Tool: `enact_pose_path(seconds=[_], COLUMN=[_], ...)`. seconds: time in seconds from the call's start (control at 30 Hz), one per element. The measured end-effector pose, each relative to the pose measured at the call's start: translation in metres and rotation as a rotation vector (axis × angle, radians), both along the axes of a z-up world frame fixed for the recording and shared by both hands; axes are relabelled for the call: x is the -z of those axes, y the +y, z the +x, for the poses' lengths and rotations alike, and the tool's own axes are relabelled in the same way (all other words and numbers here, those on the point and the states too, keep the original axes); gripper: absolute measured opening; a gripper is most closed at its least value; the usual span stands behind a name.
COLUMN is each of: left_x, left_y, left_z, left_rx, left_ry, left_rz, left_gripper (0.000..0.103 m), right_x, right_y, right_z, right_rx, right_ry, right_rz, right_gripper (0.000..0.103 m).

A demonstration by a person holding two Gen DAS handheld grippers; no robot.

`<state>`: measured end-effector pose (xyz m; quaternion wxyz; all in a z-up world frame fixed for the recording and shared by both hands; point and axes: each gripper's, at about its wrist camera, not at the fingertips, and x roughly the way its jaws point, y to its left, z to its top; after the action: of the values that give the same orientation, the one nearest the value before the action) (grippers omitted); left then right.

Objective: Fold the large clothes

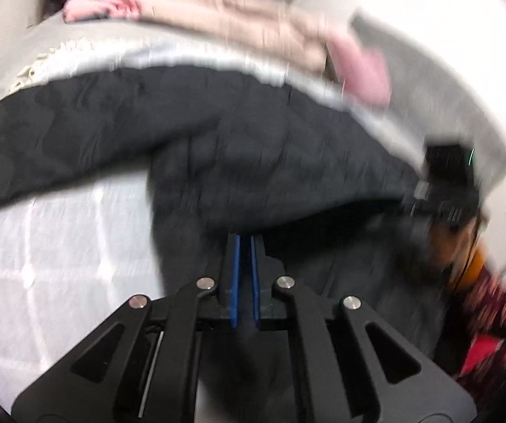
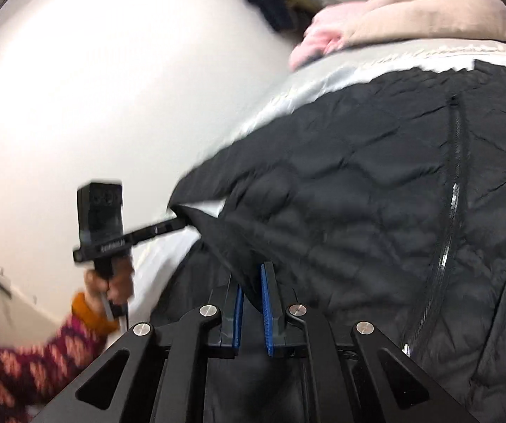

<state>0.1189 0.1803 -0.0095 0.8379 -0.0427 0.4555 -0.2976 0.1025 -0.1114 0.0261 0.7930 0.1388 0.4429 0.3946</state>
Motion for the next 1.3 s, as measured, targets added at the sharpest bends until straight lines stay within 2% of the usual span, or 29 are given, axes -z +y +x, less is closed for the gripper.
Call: enact_pose_path(seconds=[0.03, 0.1, 0.13, 0.2, 0.23, 0.27, 0.3, 0.33, 0.4, 0.47, 0.53, 0.6, 0.63, 0.67, 0.73, 0.8, 0.83, 0.87, 0.93, 1.03, 1.13, 1.2, 1.3], left_x=[0.008, 0.015, 0.014, 0.0, -0.007, -0.02, -0.032, -0.042, -0.053, -0.049, -0.032, -0.005, 0.009, 0.018, 0.012, -0.001, -0.009, -0.016, -0.027, -0.034, -0.024, -0.016, 0.0], left_y=[-0.003, -0.007, -0.007, -0.006, -0.006, -0.009, -0.014, -0.023, -0.044, -0.071, -0.099, -0.119, -0.132, -0.145, -0.156, -0.165, -0.17, -0.177, -0.19, -0.223, -0.261, -0.279, -0.305], left_z=[-0.006, -0.012, -0.017, -0.019, -0.019, -0.019, -0.019, -0.017, -0.012, -0.004, 0.0, -0.001, -0.008, -0.024, -0.039, -0.038, -0.035, -0.03, -0.021, 0.0, 0.017, 0.027, 0.042], left_rx=[0.021, 0.031, 0.021, 0.003, -0.006, -0.016, -0.02, -0.017, 0.009, 0.051, 0.105, 0.187, 0.255, 0.324, 0.382, 0.379, 0.368, 0.354, 0.336, 0.328, 0.319, 0.33, 0.328], left_ry=[0.032, 0.059, 0.055, 0.035, 0.022, -0.006, -0.036, -0.067, -0.101, -0.095, -0.043, 0.045, 0.08, 0.047, 0.011, 0.051, 0.059, 0.058, 0.049, 0.064, 0.101, 0.132, 0.179], left_rz=[0.111, 0.242, 0.299, 0.285, 0.263, 0.224, 0.192, 0.164, 0.128, 0.128, 0.173, 0.248, 0.322, 0.427, 0.482, 0.434, 0.393, 0.352, 0.281, 0.149, 0.091, 0.053, 0.006], left_gripper=[0.007, 0.007, 0.007, 0.011, 0.018, 0.028, 0.033, 0.039, 0.044, 0.046, 0.047, 0.047, 0.047, 0.047, 0.047, 0.048, 0.052, 0.063, 0.069, 0.07, 0.07, 0.069, 0.069], right_x=[0.005, 0.019, 0.022, 0.021, 0.016, 0.009, 0.0, -0.007, -0.024, -0.033, -0.039, -0.042, -0.043, -0.044, -0.043, -0.043, -0.041, -0.038, -0.032, -0.024, -0.015, -0.006, 0.004], right_y=[0.006, 0.016, 0.017, 0.015, 0.013, 0.01, 0.005, 0.001, -0.017, -0.036, -0.062, -0.096, -0.11, -0.129, -0.165, -0.195, -0.211, -0.224, -0.245, -0.271, -0.296, -0.304, -0.303], right_z=[-0.002, -0.009, -0.011, -0.016, -0.019, -0.02, -0.021, -0.022, -0.024, -0.021, -0.018, -0.015, -0.014, -0.012, -0.014, -0.014, -0.014, -0.014, -0.015, -0.017, -0.019, -0.017, -0.009], right_rx=[-0.035, -0.078, -0.093, -0.108, -0.107, -0.1, -0.082, -0.066, -0.019, 0.042, 0.131, 0.241, 0.29, 0.351, 0.466, 0.545, 0.582, 0.615, 0.676, 0.735, 0.778, 0.802, 0.726], right_ry=[0.037, 0.123, 0.145, 0.175, 0.173, 0.159, 0.134, 0.113, 0.068, 0.048, 0.04, 0.059, 0.071, 0.09, 0.125, 0.144, 0.157, 0.169, 0.189, 0.202, 0.19, 0.191, 0.156], right_rz=[-0.08, -0.218, -0.231, -0.23, -0.229, -0.232, -0.23, -0.222, -0.184, -0.168, -0.172, -0.179, -0.182, -0.185, -0.172, -0.133, -0.111, -0.097, -0.097, -0.095, -0.118, -0.09, -0.066], right_gripper=[0.011, 0.011, 0.013, 0.017, 0.027, 0.033, 0.047, 0.054, 0.058, 0.061, 0.064, 0.064, 0.064, 0.064, 0.064, 0.064, 0.064, 0.064, 0.064, 0.064, 0.064, 0.064, 0.064])
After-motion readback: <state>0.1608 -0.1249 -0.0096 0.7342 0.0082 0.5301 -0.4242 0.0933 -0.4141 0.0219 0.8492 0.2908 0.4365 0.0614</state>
